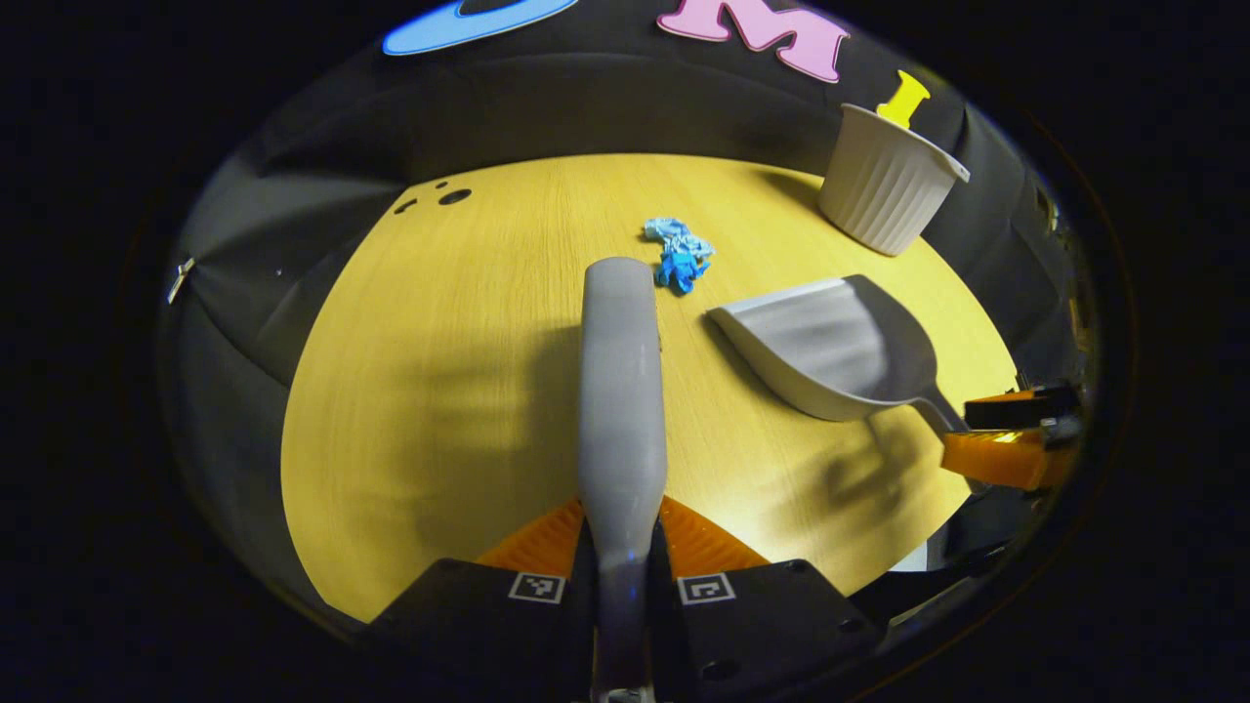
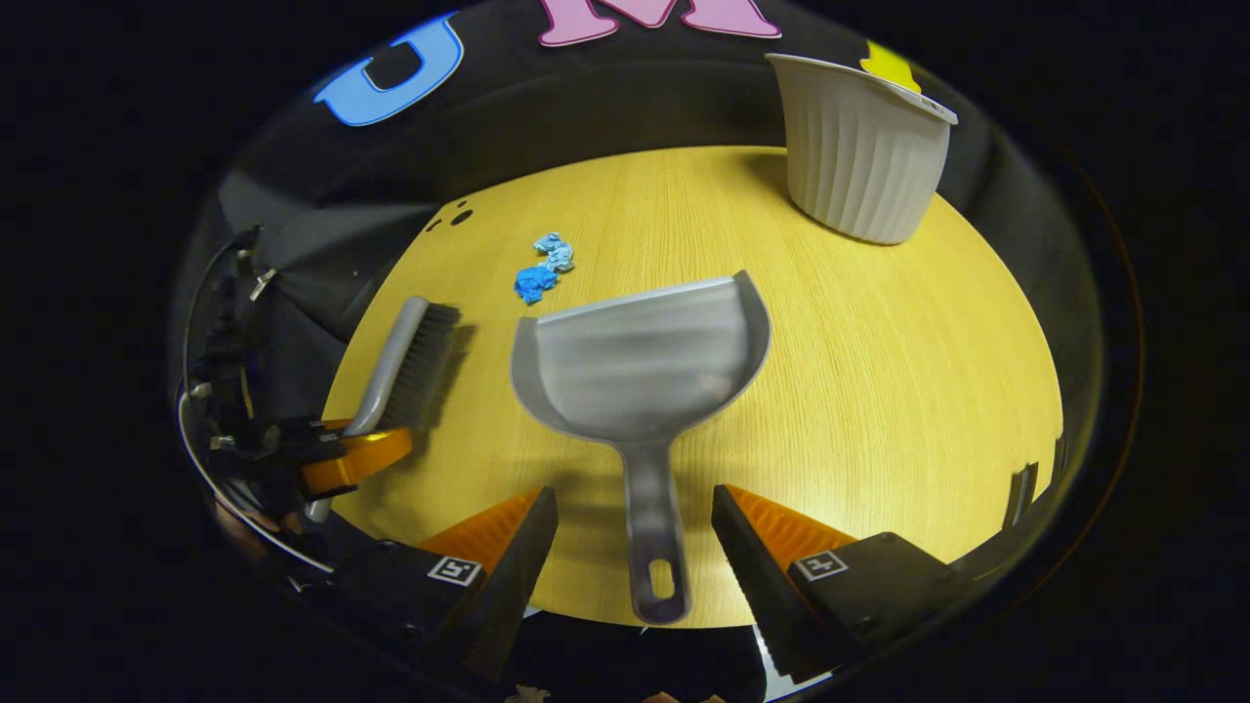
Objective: Pick up the small broom and dustpan from the desktop, sweep the trash into the dustpan with the broom, and then empty the trash into the garbage bin.
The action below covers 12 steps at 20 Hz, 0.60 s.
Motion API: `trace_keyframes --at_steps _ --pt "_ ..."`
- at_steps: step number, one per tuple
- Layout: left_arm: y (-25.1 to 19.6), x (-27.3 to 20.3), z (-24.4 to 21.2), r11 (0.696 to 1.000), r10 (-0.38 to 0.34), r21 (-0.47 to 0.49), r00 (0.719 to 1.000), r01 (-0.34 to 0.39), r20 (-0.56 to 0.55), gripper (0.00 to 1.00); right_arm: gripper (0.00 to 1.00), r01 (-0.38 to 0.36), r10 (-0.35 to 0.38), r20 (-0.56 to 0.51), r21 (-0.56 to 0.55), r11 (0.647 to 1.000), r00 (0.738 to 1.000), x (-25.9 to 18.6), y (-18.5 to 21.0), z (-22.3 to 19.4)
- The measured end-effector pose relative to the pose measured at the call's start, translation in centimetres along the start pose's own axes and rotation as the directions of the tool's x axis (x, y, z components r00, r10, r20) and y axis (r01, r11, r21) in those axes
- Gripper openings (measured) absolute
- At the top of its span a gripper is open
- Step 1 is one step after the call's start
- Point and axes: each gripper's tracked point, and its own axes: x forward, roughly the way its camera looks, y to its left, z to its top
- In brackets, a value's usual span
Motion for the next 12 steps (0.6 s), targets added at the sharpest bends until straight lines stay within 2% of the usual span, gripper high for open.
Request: trace_keyframes --at_steps 4,5,6,10,12 --pt "0.1 -2.5 0.1 0.999 -0.005 -0.036 1.000 0.006 0.031 0.28 0.99 0.040 -0.041 -0.036 -0.015 0.999 0.999 2.1 -1.0 -0.5" --pt "0.2 -2.8 0.1 0.999 -0.003 -0.045 0.999 0.004 0.034 0.24 0.99 0.044 -0.045 -0.045 -0.020 0.999 0.998 2.6 -1.0 -0.7" --pt "0.3 -3.2 0.1 0.999 0.002 -0.052 0.999 0.000 0.038 0.31 0.99 0.050 -0.051 -0.051 -0.027 0.998 0.997 3.1 -1.1 -0.7" --pt "1.0 -4.3 -0.7 0.997 0.022 -0.071 0.999 -0.020 0.032 0.31 0.99 0.070 -0.075 -0.080 -0.067 0.995 0.994 5.1 -1.1 -1.2" --pt "1.4 -4.6 -1.1 0.996 0.034 -0.086 0.999 -0.032 0.025 0.27 0.99 0.071 -0.079 -0.096 -0.081 0.994 0.992 6.0 -0.9 -1.5"
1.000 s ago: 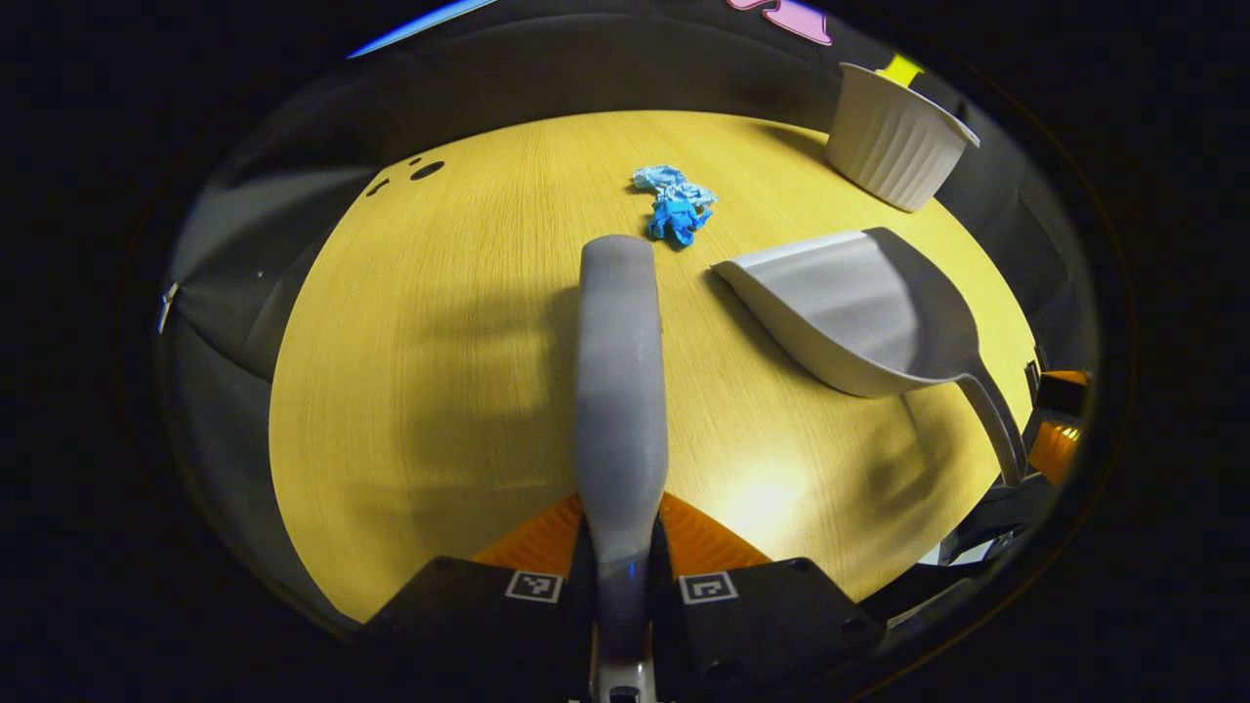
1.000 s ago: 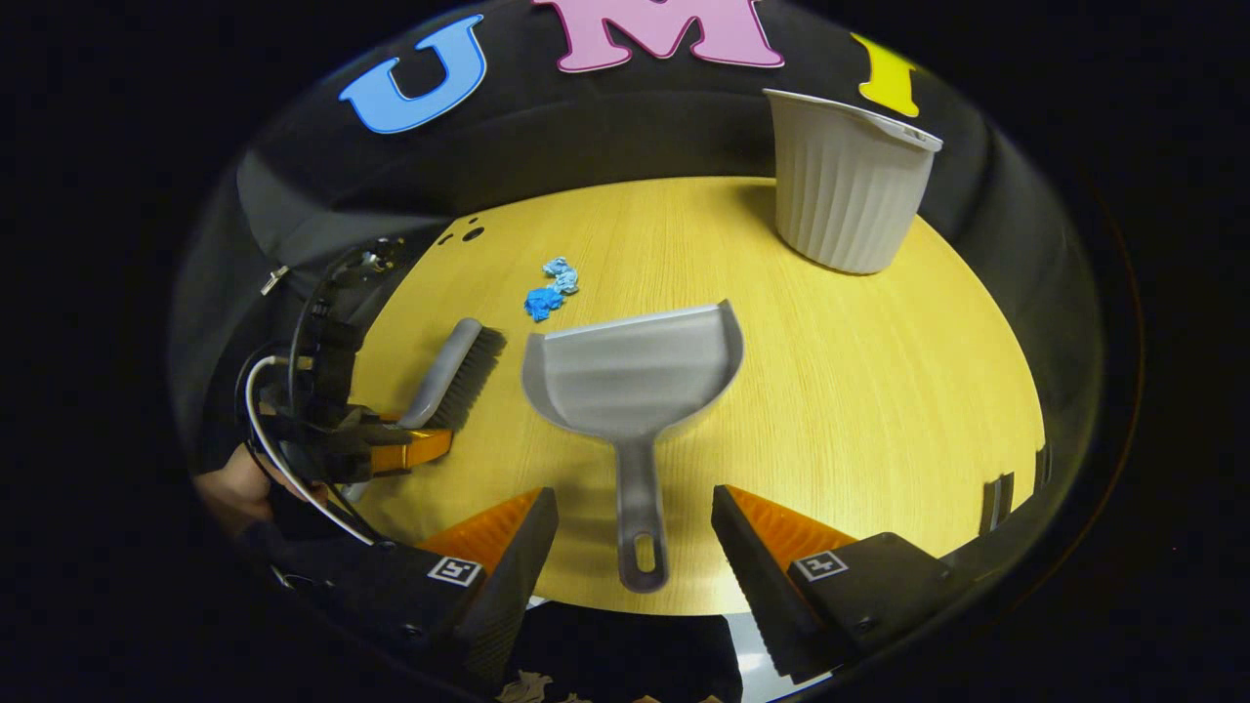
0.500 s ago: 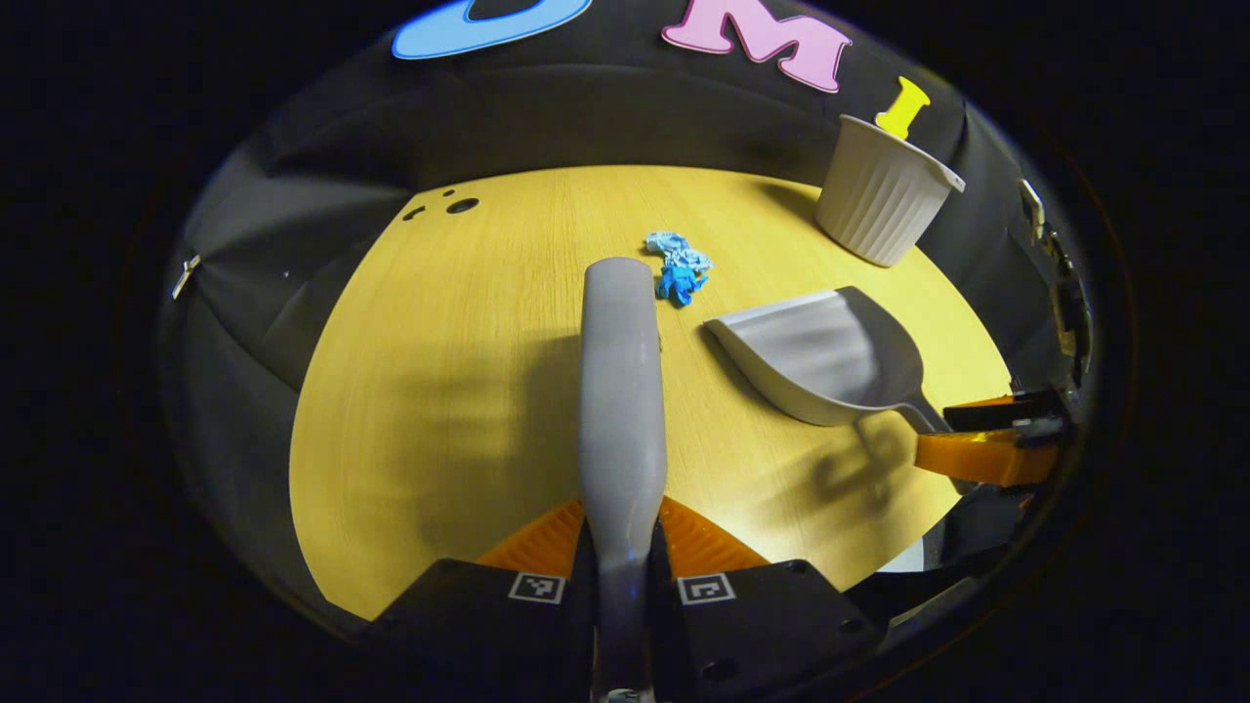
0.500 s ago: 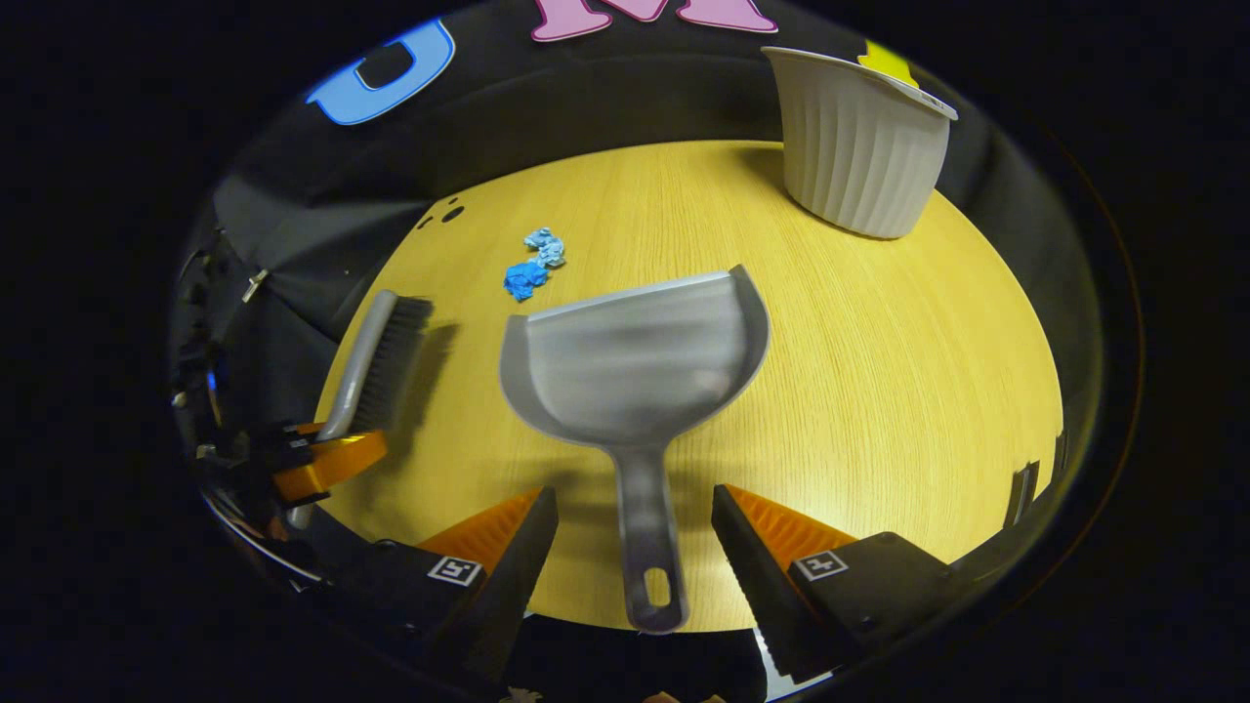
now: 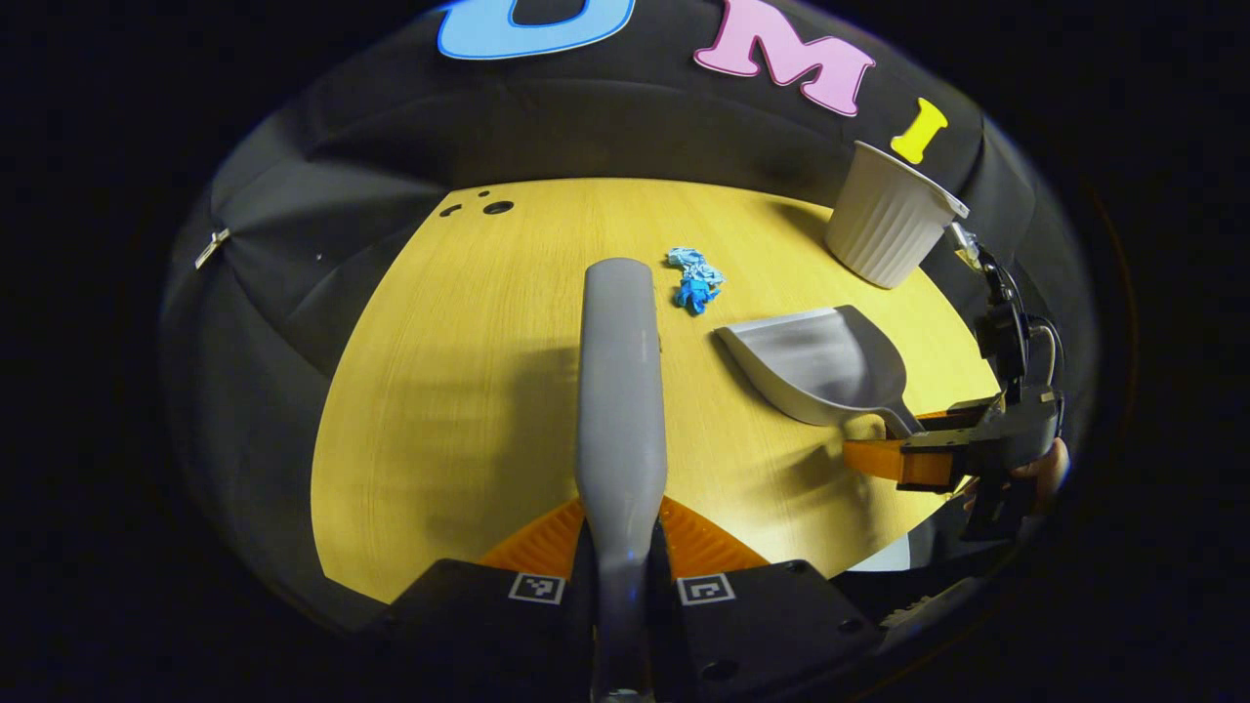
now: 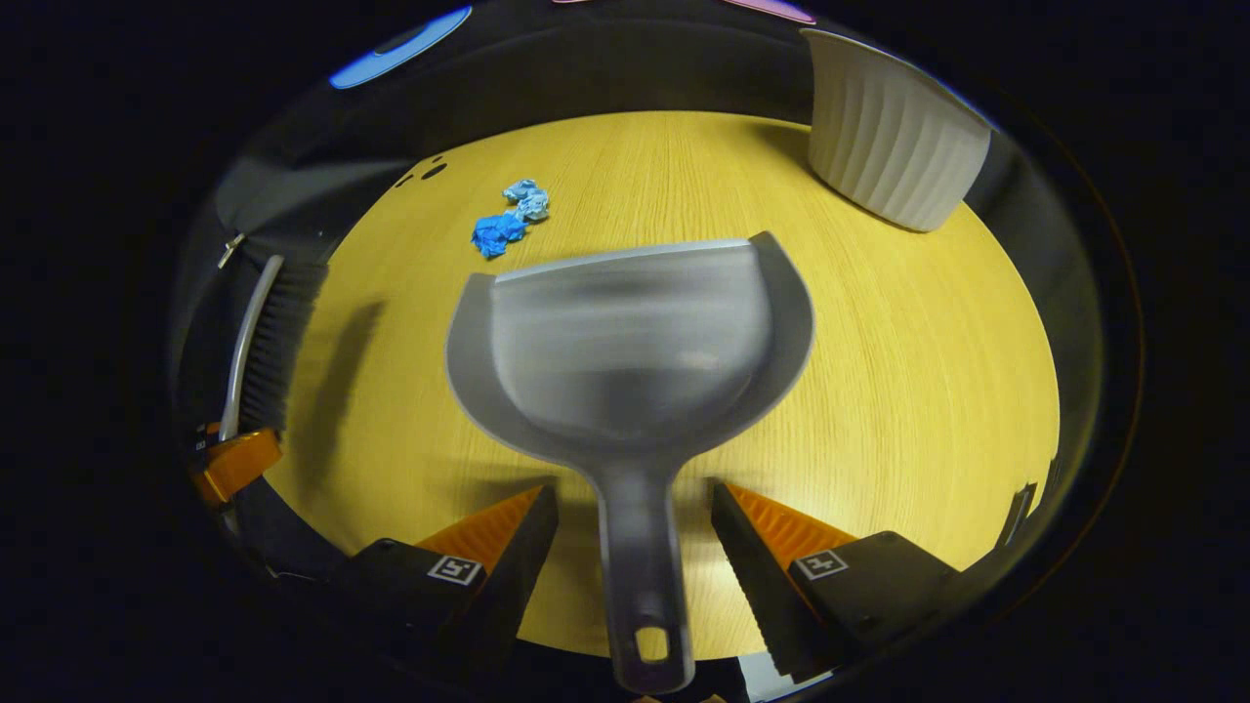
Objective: Pick up the small broom and dustpan from the desktop, sweep the trash into the dustpan with the broom, and then empty the trash into the garbage bin.
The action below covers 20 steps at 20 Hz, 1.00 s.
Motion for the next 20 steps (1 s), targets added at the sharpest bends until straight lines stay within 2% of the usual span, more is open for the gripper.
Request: trace_keyframes --at_steps 2,5,6,7,8,9,11,12,15,16,17,19,20 --pt "0.4 -0.2 -0.3 1.000 0.012 -0.015 1.000 -0.012 -0.006 0.28 0.98 0.008 -0.008 0.008 -0.016 1.000 1.000 0.2 0.0 0.6" --pt "0.9 -0.2 -0.8 0.999 0.029 -0.026 0.999 -0.029 -0.018 0.28 0.90 0.052 -0.051 0.016 -0.033 0.998 0.999 0.7 -0.7 1.2" --pt "1.0 -0.2 -0.8 0.999 0.035 -0.028 0.999 -0.036 -0.022 0.28 0.69 0.069 -0.069 0.017 -0.037 0.997 0.997 0.9 -1.1 1.6" --pt "1.0 -0.1 -0.9 0.999 0.039 -0.031 0.999 -0.040 -0.025 0.27 0.76 0.071 -0.070 0.009 -0.038 0.997 0.997 0.9 -1.1 1.4" --pt "1.0 -0.1 -0.9 0.998 0.043 -0.034 0.999 -0.044 -0.027 0.31 0.67 0.069 -0.069 -0.003 -0.046 0.997 0.998 0.8 -1.1 1.4" --pt "0.9 0.0 -0.9 0.998 0.047 -0.038 0.999 -0.048 -0.028 0.28 0.57 0.062 -0.063 -0.006 -0.064 0.996 0.998 0.4 -1.1 1.8" --pt "0.9 0.3 -0.7 0.997 0.057 -0.048 0.998 -0.058 -0.025 0.24 0.50 0.042 -0.042 -0.006 -0.088 0.995 0.999 0.8 -1.1 1.7" --pt "0.8 0.4 -0.6 0.997 0.058 -0.055 0.998 -0.059 -0.026 0.27 0.40 0.027 -0.028 -0.006 -0.083 0.996 1.000 0.8 -1.0 1.8" --pt "0.6 1.2 -0.2 0.996 0.061 -0.063 0.997 -0.063 -0.038 0.27 0.39 -0.028 0.028 -0.006 -0.086 0.996 1.000 0.7 -0.9 1.8" --pt "0.6 1.5 0.2 0.996 0.066 -0.061 0.997 -0.068 -0.039 0.27 0.31 -0.045 0.045 -0.007 -0.087 0.995 0.999 0.8 -1.0 1.9" --pt "0.7 1.8 0.5 0.996 0.072 -0.057 0.997 -0.075 -0.042 0.28 0.38 -0.045 0.044 -0.011 -0.095 0.994 0.999 0.6 -1.4 1.8" --pt "0.7 2.3 1.4 0.995 0.082 -0.046 0.996 -0.084 -0.044 0.28 0.38 -0.027 0.027 -0.003 -0.122 0.992 1.000 0.4 -2.4 2.0" --pt "0.8 2.5 1.8 0.995 0.091 -0.038 0.995 -0.093 -0.043 0.31 0.37 -0.040 0.040 -0.007 -0.118 0.992 0.999 0.1 -2.8 1.9"
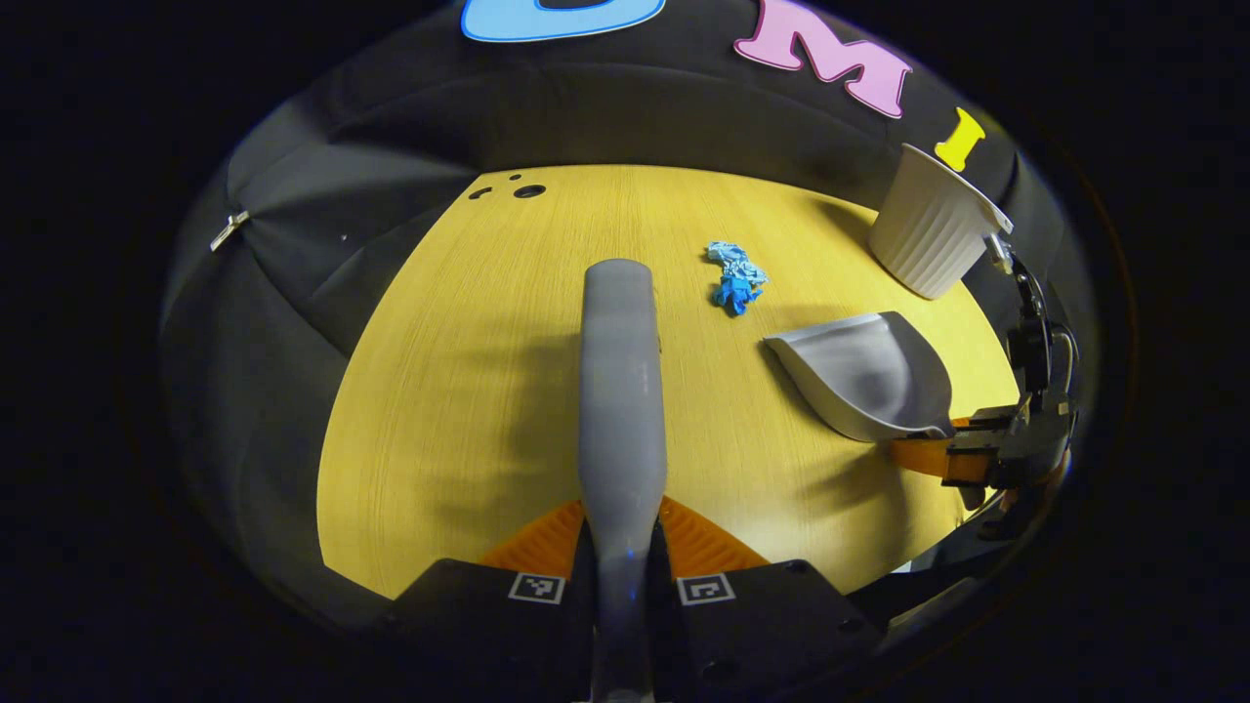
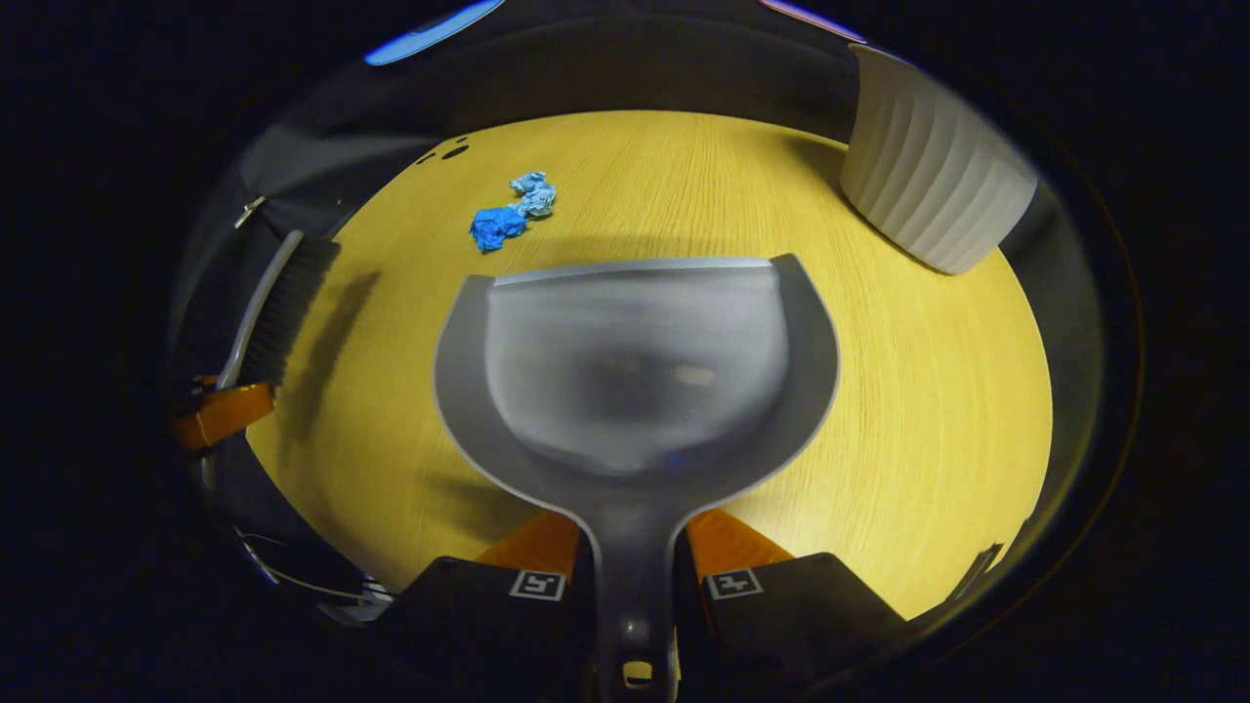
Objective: Pick up the small broom and dustpan from the desktop, sweep the trash into the dustpan with the broom, and then empty the trash into the garbage bin.
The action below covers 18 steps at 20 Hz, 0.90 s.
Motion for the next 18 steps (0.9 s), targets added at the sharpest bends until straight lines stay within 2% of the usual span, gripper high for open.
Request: trace_keyframes --at_steps 2,3,4,7,8,9,10,11,13,15,16,18 --pt "0.2 0.7 1.2 1.000 0.018 0.015 1.000 -0.018 0.006 0.24 0.37 -0.043 0.043 -0.007 0.008 0.999 0.999 -0.7 -0.4 0.1" --pt "0.2 1.2 1.9 0.999 0.027 0.029 1.000 -0.027 0.007 0.31 0.37 -0.047 0.047 -0.003 -0.008 0.999 0.999 -1.0 -0.9 0.4" --pt "0.3 1.8 2.7 0.998 0.033 0.047 0.999 -0.034 0.009 0.27 0.37 -0.049 0.050 0.008 -0.034 0.998 0.999 -1.4 -1.6 0.7" --pt "0.4 3.9 6.1 0.991 0.048 0.121 0.999 -0.050 0.022 0.27 0.37 -0.053 0.057 0.025 -0.143 0.988 0.998 -2.1 -3.2 1.2" --pt "0.5 4.8 7.4 0.986 0.054 0.158 0.998 -0.057 0.022 0.24 0.37 -0.052 0.058 0.035 -0.173 0.984 0.998 -2.1 -3.5 1.3" --pt "0.5 5.9 8.4 0.980 0.058 0.189 0.998 -0.062 0.023 0.31 0.37 -0.055 0.064 0.042 -0.192 0.980 0.997 -2.0 -3.7 1.4" --pt "0.4 6.8 9.4 0.975 0.060 0.211 0.998 -0.063 0.022 0.28 0.37 -0.065 0.073 0.036 -0.205 0.977 0.997 -2.2 -3.9 1.2" --pt "0.3 7.7 10.2 0.972 0.059 0.227 0.998 -0.062 0.021 0.31 0.37 -0.077 0.085 0.025 -0.214 0.974 0.996 -2.2 -4.0 0.9" --pt "-0.1 9.5 11.6 0.963 0.053 0.263 0.999 -0.051 -0.001 0.28 0.37 -0.086 0.091 0.011 -0.228 0.970 0.996 -2.1 -4.3 0.4" --pt "-0.5 11.2 13.0 0.946 0.053 0.322 0.998 -0.045 -0.016 0.28 0.37 -0.091 0.094 0.004 -0.236 0.968 0.996 -2.0 -4.5 0.0" --pt "-0.6 12.0 13.5 0.931 0.057 0.361 0.998 -0.045 -0.023 0.31 0.37 -0.096 0.098 -0.003 -0.230 0.968 0.995 -1.8 -4.4 -0.2" --pt "-1.0 13.6 15.1 0.901 0.059 0.431 0.998 -0.052 -0.004 0.27 0.37 -0.105 0.104 -0.016 -0.209 0.972 0.994 -1.6 -4.5 -0.7"
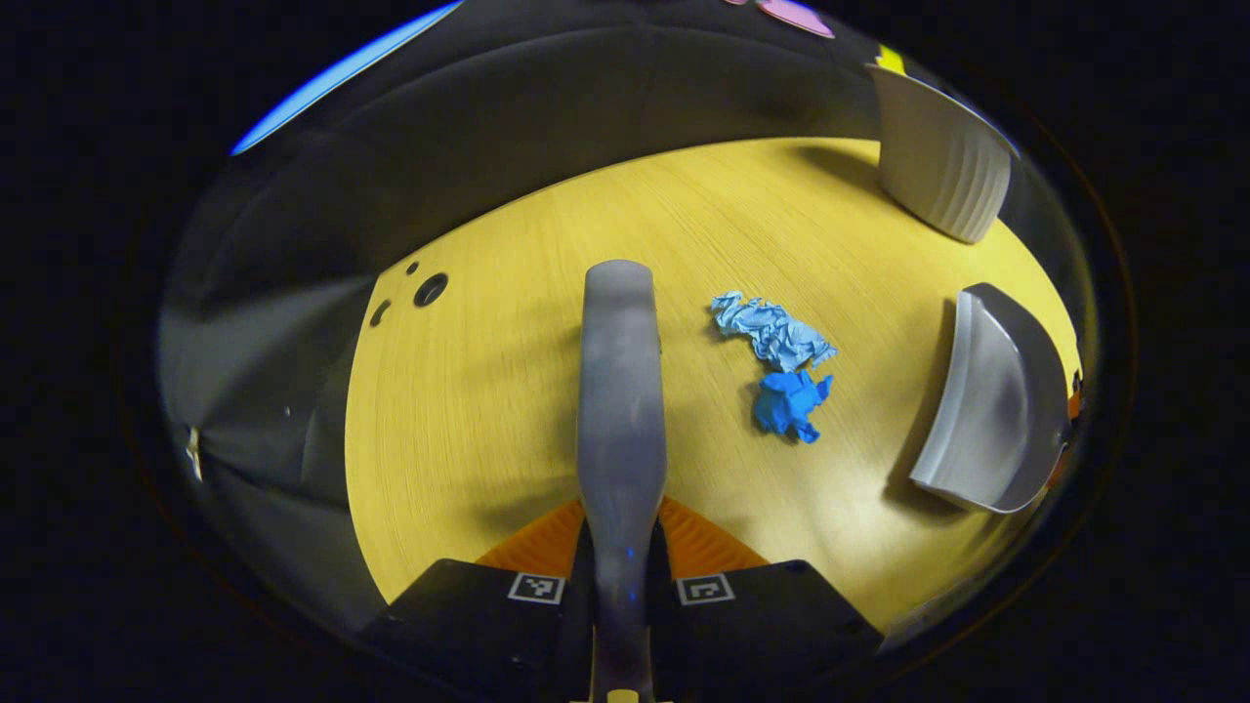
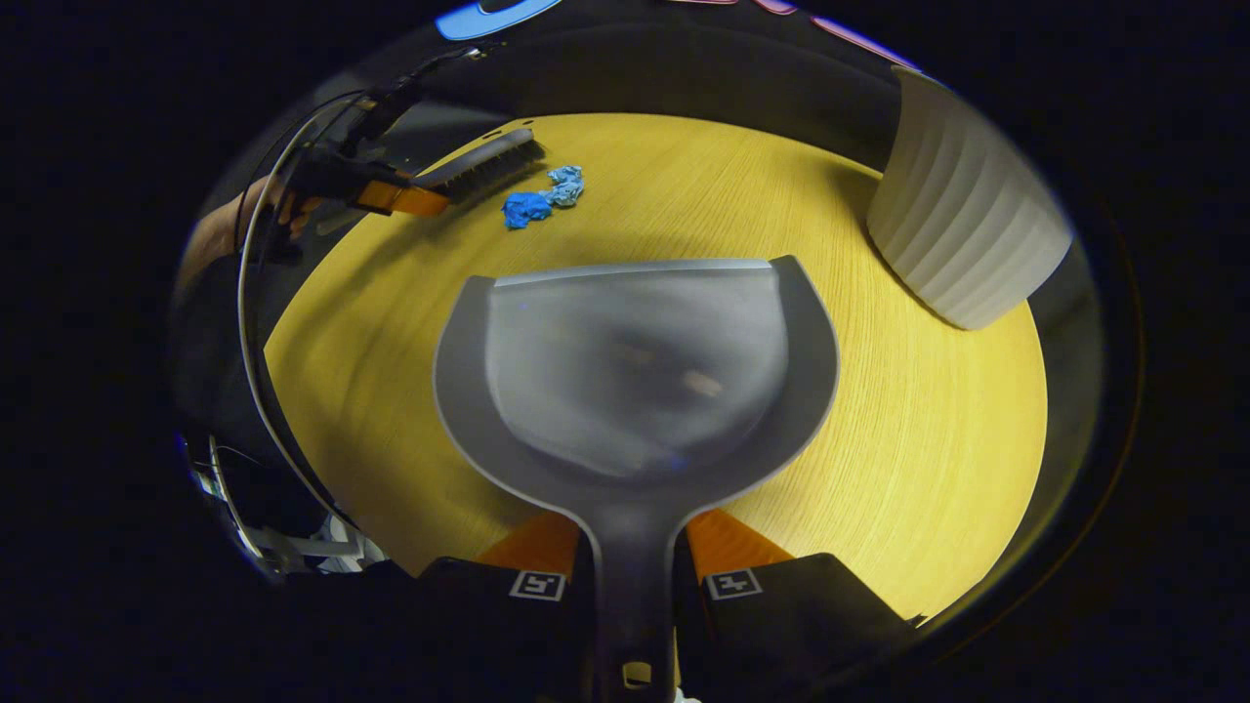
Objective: Pick up the small broom and dustpan from the desktop, sweep the trash into the dustpan with the broom, and then empty the trash into the garbage bin.
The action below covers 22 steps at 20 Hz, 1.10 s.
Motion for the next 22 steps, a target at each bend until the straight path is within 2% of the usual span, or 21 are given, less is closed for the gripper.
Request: trace_keyframes --at_steps 3,9,13,15,17,21,22 --pt "0.1 1.4 1.2 0.993 0.019 0.118 0.999 -0.016 -0.028 0.27 0.37 0.006 -0.006 -0.024 0.020 1.000 1.000 0.3 -0.4 -1.0" --pt "-1.8 2.7 2.4 0.973 -0.004 0.229 0.999 0.014 -0.048 0.28 0.37 0.005 -0.005 -0.024 0.006 1.000 1.000 0.4 -0.4 -1.3" --pt "-4.4 1.8 2.5 0.950 -0.060 0.305 0.997 0.073 -0.053 0.28 0.37 0.000 0.000 -0.026 -0.012 1.000 1.000 0.4 -0.5 -1.2" --pt "-6.0 1.5 2.0 0.930 -0.074 0.353 0.994 0.098 -0.081 0.31 0.37 -0.008 0.008 -0.030 -0.026 1.000 1.000 0.4 -0.5 -1.3" --pt "-7.7 1.0 0.9 0.907 -0.116 0.392 0.987 0.152 -0.113 0.28 0.37 -0.015 0.013 -0.034 -0.049 0.999 0.999 0.2 -0.7 -1.0" --pt "-12.6 -1.2 -1.0 0.884 -0.230 0.375 0.958 0.279 -0.171 0.30 0.37 -0.022 0.020 -0.038 -0.060 0.998 0.999 0.2 -0.8 -1.2" --pt "-13.7 -1.8 -1.2 0.880 -0.249 0.367 0.951 0.301 -0.182 0.28 0.33 -0.026 0.024 -0.041 -0.062 0.998 0.999 0.2 -0.7 -1.2"
